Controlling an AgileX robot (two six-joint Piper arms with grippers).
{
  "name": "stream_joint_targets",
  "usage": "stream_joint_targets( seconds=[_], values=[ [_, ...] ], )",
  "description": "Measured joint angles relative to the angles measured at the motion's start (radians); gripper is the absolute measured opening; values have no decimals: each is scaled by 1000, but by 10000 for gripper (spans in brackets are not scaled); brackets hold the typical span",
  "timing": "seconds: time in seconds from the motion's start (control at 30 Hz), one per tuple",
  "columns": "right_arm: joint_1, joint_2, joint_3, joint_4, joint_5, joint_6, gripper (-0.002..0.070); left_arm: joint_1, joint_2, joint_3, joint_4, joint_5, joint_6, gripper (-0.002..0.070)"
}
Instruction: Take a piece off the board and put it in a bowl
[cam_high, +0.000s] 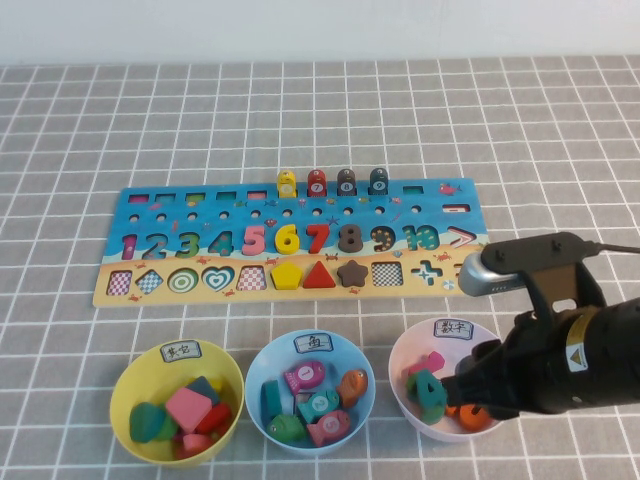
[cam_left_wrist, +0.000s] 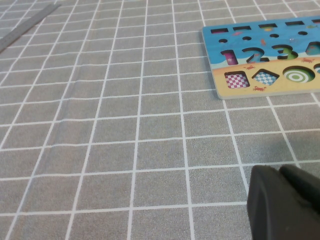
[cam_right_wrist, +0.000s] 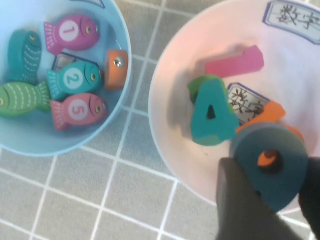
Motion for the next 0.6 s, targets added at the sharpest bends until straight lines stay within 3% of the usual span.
stream_joint_targets(
  seconds=[0.6],
  values=[
    [0, 60, 0, -4, -76, 2, 226, 0, 0, 0, 0, 0, 0, -3]
  ],
)
